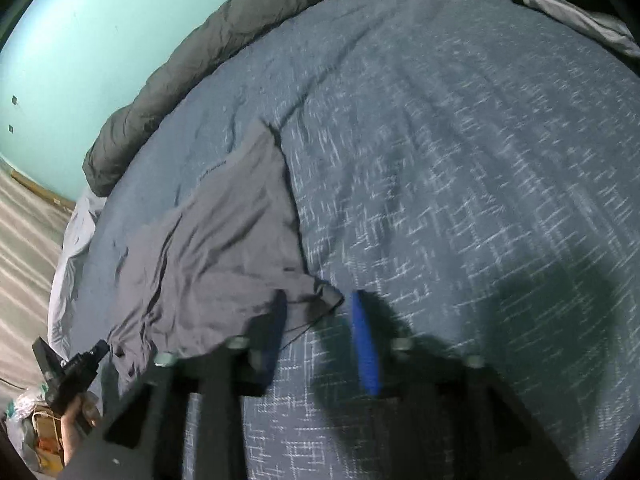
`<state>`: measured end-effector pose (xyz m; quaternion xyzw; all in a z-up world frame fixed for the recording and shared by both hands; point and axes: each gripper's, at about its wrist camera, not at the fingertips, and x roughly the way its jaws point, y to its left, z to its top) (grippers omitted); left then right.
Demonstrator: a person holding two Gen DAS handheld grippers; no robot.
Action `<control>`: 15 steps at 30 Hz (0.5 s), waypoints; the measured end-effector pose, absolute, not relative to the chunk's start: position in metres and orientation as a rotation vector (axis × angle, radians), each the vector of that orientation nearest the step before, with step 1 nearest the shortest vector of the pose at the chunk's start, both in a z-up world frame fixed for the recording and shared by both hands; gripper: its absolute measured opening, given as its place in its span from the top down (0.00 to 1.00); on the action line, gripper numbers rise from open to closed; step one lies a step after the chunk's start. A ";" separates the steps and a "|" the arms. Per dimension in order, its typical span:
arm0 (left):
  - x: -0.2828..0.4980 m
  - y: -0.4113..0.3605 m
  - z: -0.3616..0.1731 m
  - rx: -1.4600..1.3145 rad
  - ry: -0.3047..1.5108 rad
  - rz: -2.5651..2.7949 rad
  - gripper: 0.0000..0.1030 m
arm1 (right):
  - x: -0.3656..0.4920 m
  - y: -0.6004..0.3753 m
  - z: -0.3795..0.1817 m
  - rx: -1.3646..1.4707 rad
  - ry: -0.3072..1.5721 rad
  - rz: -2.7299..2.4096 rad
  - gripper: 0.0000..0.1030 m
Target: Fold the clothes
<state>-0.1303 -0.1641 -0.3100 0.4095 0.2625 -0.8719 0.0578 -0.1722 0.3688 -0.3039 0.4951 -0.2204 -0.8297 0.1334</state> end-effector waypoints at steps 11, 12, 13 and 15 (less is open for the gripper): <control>-0.129 -0.162 -0.309 1.231 0.789 -2.643 0.84 | -0.179 0.354 -0.307 1.459 -0.528 -2.436 0.99; -0.128 -0.162 -0.309 1.231 0.791 -2.642 0.84 | -0.179 0.355 -0.305 1.452 -0.546 -2.436 0.99; -0.128 -0.163 -0.309 1.231 0.792 -2.642 0.84 | -0.178 0.358 -0.302 1.437 -0.566 -2.440 0.99; -0.127 -0.163 -0.308 1.230 0.793 -2.643 0.84 | -0.176 0.362 -0.295 1.419 -0.591 -2.439 0.99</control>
